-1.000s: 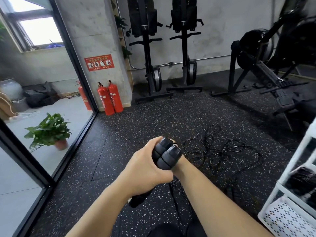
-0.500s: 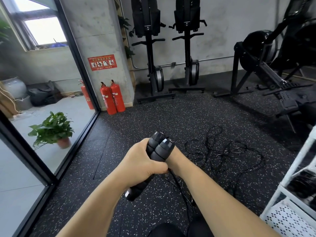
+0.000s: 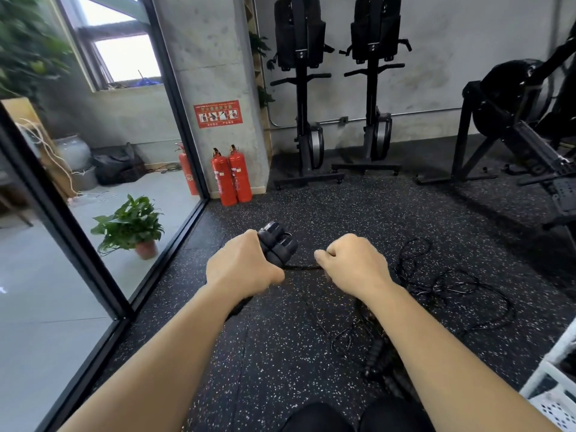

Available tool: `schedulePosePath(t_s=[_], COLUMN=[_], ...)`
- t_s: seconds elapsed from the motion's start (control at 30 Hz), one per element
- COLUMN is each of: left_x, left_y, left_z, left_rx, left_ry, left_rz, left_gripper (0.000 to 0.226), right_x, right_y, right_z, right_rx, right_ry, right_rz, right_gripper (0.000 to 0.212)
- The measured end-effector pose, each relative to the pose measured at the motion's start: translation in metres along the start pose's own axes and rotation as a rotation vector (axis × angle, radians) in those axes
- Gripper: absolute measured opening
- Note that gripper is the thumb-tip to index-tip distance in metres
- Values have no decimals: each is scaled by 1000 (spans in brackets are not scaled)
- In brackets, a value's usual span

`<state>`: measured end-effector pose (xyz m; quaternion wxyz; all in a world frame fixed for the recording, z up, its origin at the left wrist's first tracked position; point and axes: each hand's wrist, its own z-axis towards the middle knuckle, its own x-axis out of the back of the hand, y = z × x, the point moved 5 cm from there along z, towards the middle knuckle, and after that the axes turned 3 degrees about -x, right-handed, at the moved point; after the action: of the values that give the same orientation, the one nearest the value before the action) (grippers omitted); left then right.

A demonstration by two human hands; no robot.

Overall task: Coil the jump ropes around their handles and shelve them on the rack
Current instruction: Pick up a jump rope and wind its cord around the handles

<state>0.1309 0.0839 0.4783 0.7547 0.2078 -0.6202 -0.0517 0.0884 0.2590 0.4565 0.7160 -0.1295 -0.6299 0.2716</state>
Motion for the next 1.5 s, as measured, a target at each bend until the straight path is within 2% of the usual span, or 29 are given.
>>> schedulePosePath(t_s=[0.27, 0.37, 0.5, 0.63, 0.77, 0.9, 1.03, 1.13, 1.2, 1.33, 1.4, 1.5], left_x=[4, 0, -3, 3, 12, 18, 16, 14, 12, 3, -7, -22], left_y=[-7, 7, 32, 50, 54, 53, 50, 46, 40, 28, 23, 16], left_z=[-1, -3, -12, -26, -35, -39, -39, -34, -27, -12, -6, 2], left_rx=[-10, -122, -365, -599, -696, -676, -601, -471, -370, -167, -103, -49], left_ry=[30, 25, 34, -15, -71, -123, -133, -124, -108, -90, -99, -94], left_rz=[305, 466, 610, 650, 556, 371, 152, 36, -64, -282, -356, -395], left_gripper=[30, 31, 30, 31, 32, 37, 39, 39, 37, 38, 35, 34], right_x=[43, 55, 64, 58, 43, 21, -6, -25, -29, -30, -34, -35], right_y=[-45, -71, -88, -77, -55, -37, -27, -22, -16, -12, -8, -3], right_z=[-21, -21, -8, 13, 23, 16, 8, 2, -4, -14, -13, -12], right_rx=[293, 448, 580, 573, 446, 231, 55, -166, -234, -77, -50, -67], right_ry=[232, 256, 238, 126, -102, -307, -477, -467, -334, -115, -62, -72], right_rz=[-234, -337, -398, -250, 199, 712, 1079, 1244, 1206, 1041, 968, 969], right_gripper=[52, 51, 52, 56, 60, 48, 36, 33, 46, 39, 34, 29])
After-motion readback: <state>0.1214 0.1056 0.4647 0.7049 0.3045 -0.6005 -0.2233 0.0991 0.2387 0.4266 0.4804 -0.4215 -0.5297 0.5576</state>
